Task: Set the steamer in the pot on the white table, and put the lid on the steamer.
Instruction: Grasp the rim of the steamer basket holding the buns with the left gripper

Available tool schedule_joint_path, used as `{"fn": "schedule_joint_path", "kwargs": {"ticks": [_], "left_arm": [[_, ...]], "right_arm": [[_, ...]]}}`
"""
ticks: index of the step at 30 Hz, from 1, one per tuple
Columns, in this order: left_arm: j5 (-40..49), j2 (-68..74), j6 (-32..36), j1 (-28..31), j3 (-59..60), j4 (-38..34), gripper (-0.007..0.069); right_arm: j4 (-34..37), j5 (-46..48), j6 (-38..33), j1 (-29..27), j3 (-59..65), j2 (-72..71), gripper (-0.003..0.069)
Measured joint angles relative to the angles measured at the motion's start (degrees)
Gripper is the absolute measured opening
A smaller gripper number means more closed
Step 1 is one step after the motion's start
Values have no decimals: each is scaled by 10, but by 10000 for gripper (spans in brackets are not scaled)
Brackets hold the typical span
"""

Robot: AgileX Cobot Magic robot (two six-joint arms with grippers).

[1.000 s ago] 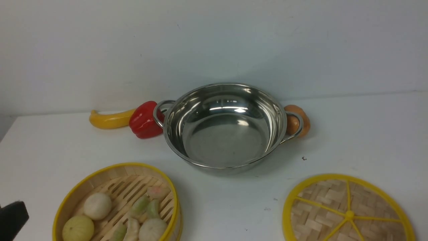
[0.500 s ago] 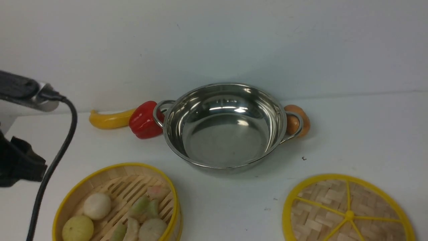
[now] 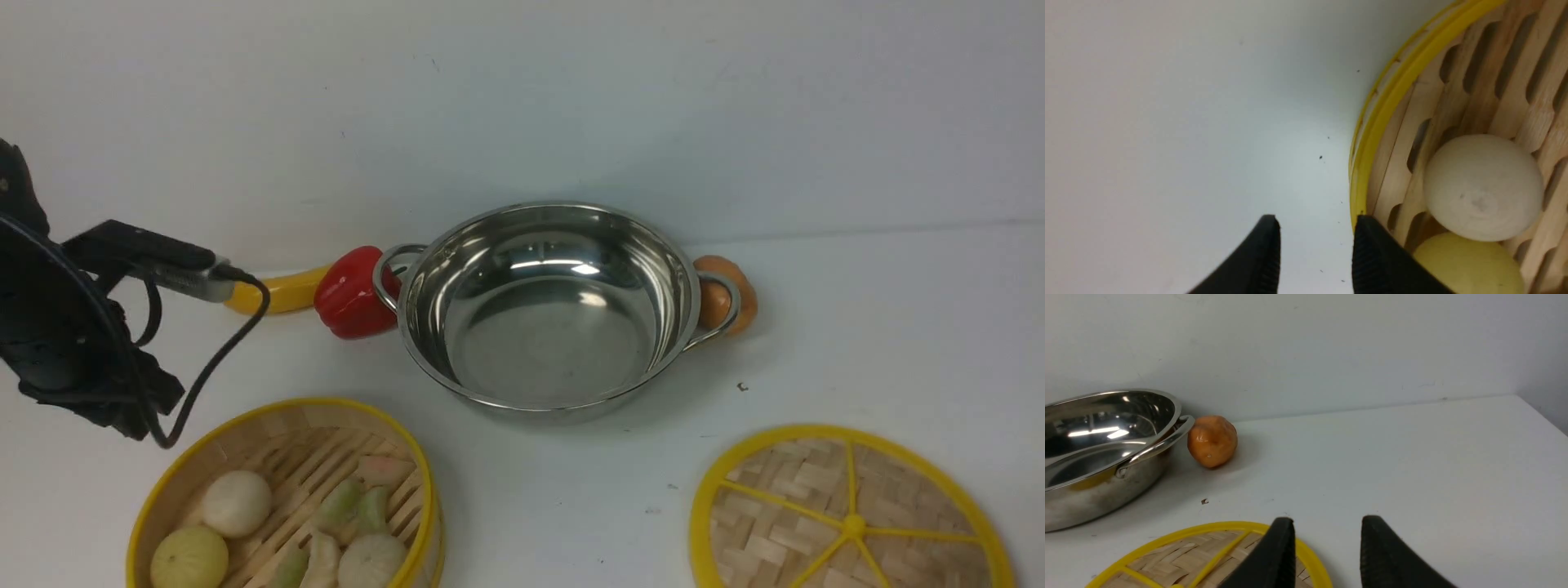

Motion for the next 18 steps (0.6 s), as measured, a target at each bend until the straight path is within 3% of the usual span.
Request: {"fn": "schedule_joint_path", "kwargs": {"ticks": [5,8,14,18], "left_arm": [[-1,25,119,6,-1,-18,241],[-6,27,136,16,-1,-38,241],[-9,27,204,40,-1,-145,241],[0,38,206,43,-1,-159,241]], "right_arm": [[0,0,0,0,0,0,243],[0,0,0,0,0,0,243],[0,0,0,0,0,0,243],[0,0,0,0,0,0,243]]}}
